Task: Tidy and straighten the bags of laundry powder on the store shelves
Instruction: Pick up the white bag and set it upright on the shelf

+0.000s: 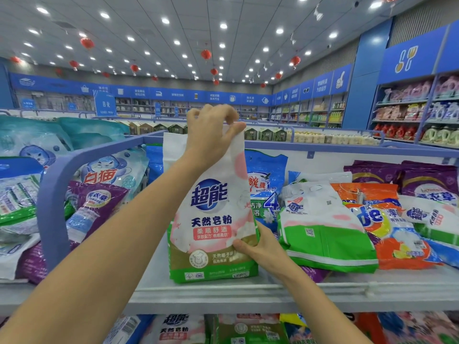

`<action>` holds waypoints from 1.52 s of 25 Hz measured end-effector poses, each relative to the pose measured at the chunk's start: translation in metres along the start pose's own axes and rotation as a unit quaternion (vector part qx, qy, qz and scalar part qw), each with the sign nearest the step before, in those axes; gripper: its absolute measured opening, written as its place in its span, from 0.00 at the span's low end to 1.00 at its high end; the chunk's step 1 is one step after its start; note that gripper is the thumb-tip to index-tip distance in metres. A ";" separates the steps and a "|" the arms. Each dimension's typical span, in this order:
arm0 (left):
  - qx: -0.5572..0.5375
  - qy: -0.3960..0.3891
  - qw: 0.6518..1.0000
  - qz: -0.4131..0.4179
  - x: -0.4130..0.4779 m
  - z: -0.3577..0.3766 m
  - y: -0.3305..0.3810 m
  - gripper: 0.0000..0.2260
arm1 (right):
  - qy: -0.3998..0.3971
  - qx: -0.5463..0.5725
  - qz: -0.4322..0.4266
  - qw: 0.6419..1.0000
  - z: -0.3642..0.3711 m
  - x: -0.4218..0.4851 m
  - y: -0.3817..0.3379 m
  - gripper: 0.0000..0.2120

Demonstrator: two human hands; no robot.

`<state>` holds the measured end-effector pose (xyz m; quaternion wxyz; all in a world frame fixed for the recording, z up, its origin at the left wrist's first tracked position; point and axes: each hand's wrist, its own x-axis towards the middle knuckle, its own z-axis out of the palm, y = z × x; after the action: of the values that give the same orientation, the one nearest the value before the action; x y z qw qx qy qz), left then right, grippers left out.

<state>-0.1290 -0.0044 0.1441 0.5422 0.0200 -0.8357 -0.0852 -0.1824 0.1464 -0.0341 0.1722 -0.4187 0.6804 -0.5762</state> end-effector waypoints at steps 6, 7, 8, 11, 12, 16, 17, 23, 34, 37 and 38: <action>-0.147 0.075 0.966 -0.200 -0.102 -0.049 -0.036 0.27 | 0.002 -0.002 0.004 1.000 -0.001 -0.002 -0.003 0.18; -0.171 0.027 0.940 -0.293 -0.124 -0.050 -0.044 0.30 | 0.005 -0.005 0.005 1.000 -0.001 -0.003 -0.003 0.16; -0.193 -0.037 0.907 -0.372 -0.142 -0.050 -0.049 0.33 | 0.010 -0.003 0.009 1.000 0.000 -0.003 -0.004 0.15; -0.281 -0.236 0.784 -0.501 -0.174 -0.038 -0.051 0.35 | 0.025 0.001 0.029 0.999 -0.001 -0.003 -0.006 0.13; -0.327 -0.284 0.740 -0.515 -0.177 -0.035 -0.050 0.33 | 0.027 0.001 0.035 0.999 -0.001 -0.002 -0.008 0.12; -0.377 -0.320 0.709 -0.504 -0.175 -0.024 -0.044 0.26 | 0.047 0.031 0.046 0.997 -0.001 -0.004 -0.016 0.12; -0.369 -0.293 0.731 -0.493 -0.175 -0.023 -0.042 0.25 | 0.058 0.043 0.042 0.997 -0.001 -0.006 -0.020 0.11; -0.392 -0.125 0.825 -0.388 -0.177 -0.047 -0.013 0.27 | 0.125 0.079 -0.033 0.988 0.003 -0.034 -0.048 0.13; -0.321 -0.084 0.870 -0.366 -0.261 -0.108 0.044 0.21 | 0.134 0.014 -0.062 0.989 0.056 -0.138 -0.057 0.20; -0.306 -0.094 0.864 -0.389 -0.295 -0.119 0.073 0.17 | 0.100 -0.003 -0.053 0.994 0.062 -0.176 -0.038 0.20; -0.298 -0.100 0.862 -0.397 -0.309 -0.121 0.082 0.14 | 0.084 -0.002 -0.042 0.996 0.063 -0.190 -0.030 0.20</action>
<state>0.1129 0.1011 -0.0737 0.3558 0.1788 -0.7414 -0.5402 -0.0142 0.2523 -0.0704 0.0891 -0.3979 0.6754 -0.6144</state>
